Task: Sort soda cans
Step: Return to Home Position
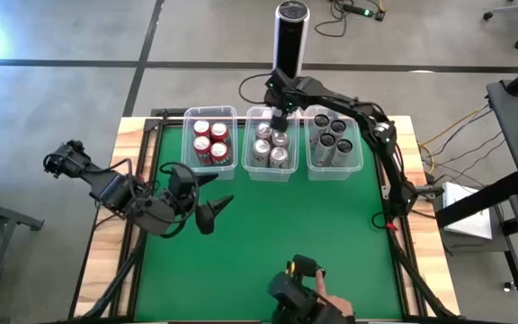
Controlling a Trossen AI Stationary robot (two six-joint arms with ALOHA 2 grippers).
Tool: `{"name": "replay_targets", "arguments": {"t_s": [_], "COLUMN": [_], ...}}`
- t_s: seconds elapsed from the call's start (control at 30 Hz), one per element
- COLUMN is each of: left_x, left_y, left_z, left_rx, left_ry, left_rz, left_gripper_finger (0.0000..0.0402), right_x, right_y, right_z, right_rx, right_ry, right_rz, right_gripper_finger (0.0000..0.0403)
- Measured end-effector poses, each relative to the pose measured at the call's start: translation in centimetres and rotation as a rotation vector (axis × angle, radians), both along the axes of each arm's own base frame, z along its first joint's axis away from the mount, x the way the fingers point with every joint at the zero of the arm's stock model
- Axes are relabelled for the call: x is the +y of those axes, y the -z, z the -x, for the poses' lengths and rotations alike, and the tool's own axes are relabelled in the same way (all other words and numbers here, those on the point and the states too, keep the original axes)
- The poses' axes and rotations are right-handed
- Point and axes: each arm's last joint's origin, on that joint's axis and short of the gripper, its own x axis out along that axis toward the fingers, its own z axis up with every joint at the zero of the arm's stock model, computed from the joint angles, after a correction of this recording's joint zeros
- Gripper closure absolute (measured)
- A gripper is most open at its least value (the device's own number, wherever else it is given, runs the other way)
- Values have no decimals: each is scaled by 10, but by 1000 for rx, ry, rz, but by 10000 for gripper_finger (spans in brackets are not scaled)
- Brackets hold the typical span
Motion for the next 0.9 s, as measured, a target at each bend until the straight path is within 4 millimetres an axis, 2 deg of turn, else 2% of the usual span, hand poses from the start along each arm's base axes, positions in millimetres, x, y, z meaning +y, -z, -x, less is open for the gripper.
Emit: {"name": "replay_targets", "arguments": {"t_s": [0.1,0.27,0.6,0.67,0.73,0.9], "left_x": [1,3,7,6,6,10], "left_y": [0,0,0,0,1,-1], "left_z": [-1,-1,-2,-2,-2,4], "left_rx": [-1,-3,-14,-12,-7,5], "left_ry": [-6,-21,-69,-58,-58,-59], "left_rz": [1,-1,-8,0,-3,-13], "left_gripper_finger": [35,35,35,35,35,35], "right_x": [0,-4,-1,1,6,29], "right_y": [5,1,-6,-14,-31,-89], "right_z": [-6,-12,-11,-9,-5,9], "right_rx": [-13,-75,-107,-115,-162,-402], "right_ry": [-7,-17,-2,-2,12,67], "right_rz": [12,62,51,52,35,-75], "right_gripper_finger": [33,32,32,32,32,32]}}
